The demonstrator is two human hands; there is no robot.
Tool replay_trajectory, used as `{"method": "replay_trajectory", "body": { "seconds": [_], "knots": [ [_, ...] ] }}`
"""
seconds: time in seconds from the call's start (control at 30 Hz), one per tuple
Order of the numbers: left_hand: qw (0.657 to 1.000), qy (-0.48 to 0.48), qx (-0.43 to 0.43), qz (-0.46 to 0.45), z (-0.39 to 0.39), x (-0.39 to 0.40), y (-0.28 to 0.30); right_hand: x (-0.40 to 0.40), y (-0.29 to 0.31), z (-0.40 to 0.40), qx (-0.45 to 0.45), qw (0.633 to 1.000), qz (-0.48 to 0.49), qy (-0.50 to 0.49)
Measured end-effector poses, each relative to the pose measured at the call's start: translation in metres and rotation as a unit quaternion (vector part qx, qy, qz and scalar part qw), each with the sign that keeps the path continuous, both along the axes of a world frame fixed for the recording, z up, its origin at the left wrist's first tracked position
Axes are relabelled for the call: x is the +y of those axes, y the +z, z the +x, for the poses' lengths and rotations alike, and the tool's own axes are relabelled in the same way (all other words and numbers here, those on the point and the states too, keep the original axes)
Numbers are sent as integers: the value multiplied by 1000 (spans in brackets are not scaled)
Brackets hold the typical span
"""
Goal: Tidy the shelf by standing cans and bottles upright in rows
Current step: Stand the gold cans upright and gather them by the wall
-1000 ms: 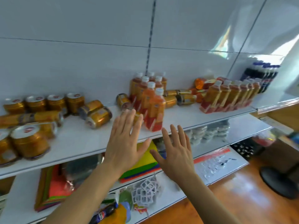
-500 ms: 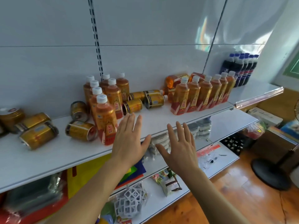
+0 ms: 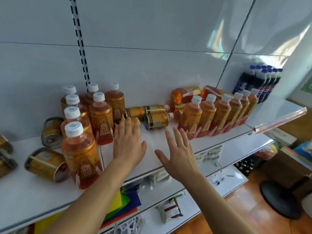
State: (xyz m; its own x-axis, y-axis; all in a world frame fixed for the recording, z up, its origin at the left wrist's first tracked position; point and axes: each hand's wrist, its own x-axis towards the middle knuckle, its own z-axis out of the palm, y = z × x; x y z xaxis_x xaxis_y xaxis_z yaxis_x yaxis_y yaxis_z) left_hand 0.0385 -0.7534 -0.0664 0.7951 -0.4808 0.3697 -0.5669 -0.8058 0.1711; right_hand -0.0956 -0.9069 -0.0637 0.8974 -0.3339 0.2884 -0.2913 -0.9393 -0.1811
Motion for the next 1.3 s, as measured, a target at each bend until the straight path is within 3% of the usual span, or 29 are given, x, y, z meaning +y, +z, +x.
{"method": "replay_trajectory", "body": {
  "seconds": [0.4,0.47,0.6,0.73,0.83,1.03,1.2,1.3],
  "knots": [
    [984,112,-44,135,40,-32,-7,-49,-10,82,-28,993,30,112],
    [988,105,-49,97,38,-32,-8,-55,-10,94,-45,991,26,124],
    [992,82,-65,-65,26,-23,-8,-58,-13,118,-45,990,10,131],
    [958,146,38,-245,6,-26,0,-57,-17,132,-13,992,-18,121],
    [947,170,58,-266,-2,-23,-6,-63,-15,131,-4,991,-13,136],
    [932,189,38,-306,-18,-17,-11,-58,-10,115,-98,977,21,190],
    [929,202,51,-307,-25,-9,-13,-44,-28,102,-36,964,129,230],
    [910,195,92,-354,-26,-3,-15,-45,-23,94,-78,962,146,218]
  ]
}}
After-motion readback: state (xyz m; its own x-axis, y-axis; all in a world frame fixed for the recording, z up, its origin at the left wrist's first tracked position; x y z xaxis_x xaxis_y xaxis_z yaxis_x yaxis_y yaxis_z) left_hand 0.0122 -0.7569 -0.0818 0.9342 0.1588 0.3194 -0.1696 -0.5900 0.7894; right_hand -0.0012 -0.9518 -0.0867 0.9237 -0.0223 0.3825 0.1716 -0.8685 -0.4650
